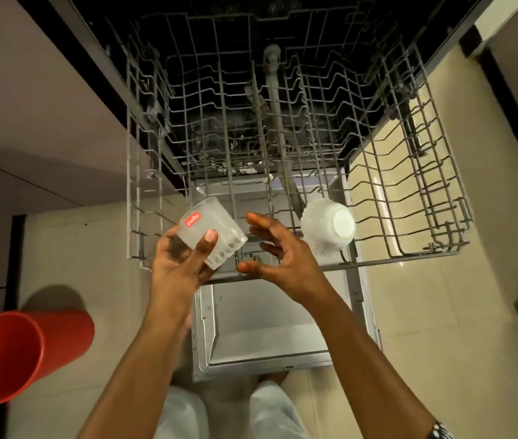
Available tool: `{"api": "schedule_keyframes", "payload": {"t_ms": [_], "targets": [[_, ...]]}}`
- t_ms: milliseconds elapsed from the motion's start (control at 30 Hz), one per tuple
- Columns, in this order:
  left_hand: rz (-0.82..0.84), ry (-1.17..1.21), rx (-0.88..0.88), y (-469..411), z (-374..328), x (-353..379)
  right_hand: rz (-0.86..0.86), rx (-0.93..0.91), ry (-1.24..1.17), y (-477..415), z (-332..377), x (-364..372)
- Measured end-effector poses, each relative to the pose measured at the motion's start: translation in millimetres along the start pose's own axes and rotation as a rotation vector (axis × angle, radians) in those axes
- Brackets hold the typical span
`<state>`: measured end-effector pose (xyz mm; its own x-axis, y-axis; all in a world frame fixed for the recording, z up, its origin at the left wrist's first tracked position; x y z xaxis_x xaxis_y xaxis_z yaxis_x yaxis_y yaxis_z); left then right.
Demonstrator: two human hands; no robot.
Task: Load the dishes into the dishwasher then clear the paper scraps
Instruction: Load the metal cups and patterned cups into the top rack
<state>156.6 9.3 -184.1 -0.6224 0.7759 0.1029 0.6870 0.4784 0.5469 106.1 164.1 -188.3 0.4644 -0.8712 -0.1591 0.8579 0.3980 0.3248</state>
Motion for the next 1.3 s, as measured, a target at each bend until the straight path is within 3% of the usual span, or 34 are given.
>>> {"api": "schedule_keyframes", "payload": {"t_ms": [133,233,300,367,433,533,700,1067,1300], "targets": [[-0.008,-0.006,-0.15,4,9,5,-0.086,-0.03,-0.066,-6,5,13],[0.117,-0.238,-0.157,9,5,1,-0.221,-0.029,-0.116,-9,12,2],[0.11,-0.549,0.101,9,-17,-12,-0.306,-0.011,-0.133,-10,17,-11],[-0.059,-0.853,0.424,12,-45,-28,-0.4,0.025,-0.087,-13,16,-27],[-0.183,-0.993,0.658,11,-58,-38,-0.448,0.057,0.051,-17,15,-41],[-0.172,-1.213,0.928,-2,-49,-32,-0.396,0.107,0.277,-28,16,-50],[-0.239,-1.328,0.702,-41,-35,-42,-0.248,0.079,0.495,-48,22,-35],[-0.219,-1.282,0.773,-43,-28,-43,-0.082,-0.015,0.925,-64,11,23],[-0.226,-1.28,0.764,-47,-24,-44,-0.047,-0.007,0.921,-80,-2,28]]}}
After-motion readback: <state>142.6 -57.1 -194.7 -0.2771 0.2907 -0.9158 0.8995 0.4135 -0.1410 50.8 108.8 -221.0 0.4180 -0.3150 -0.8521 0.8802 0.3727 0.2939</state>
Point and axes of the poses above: each hand's wrist, its own y-axis away from the middle knuckle, its own x-axis out of the palm, z = x × y, the point moved 6 cm from there along -y, towards the middle knuckle, and after that the axes turned 4 degrees about -z, right-handed, at the moved point
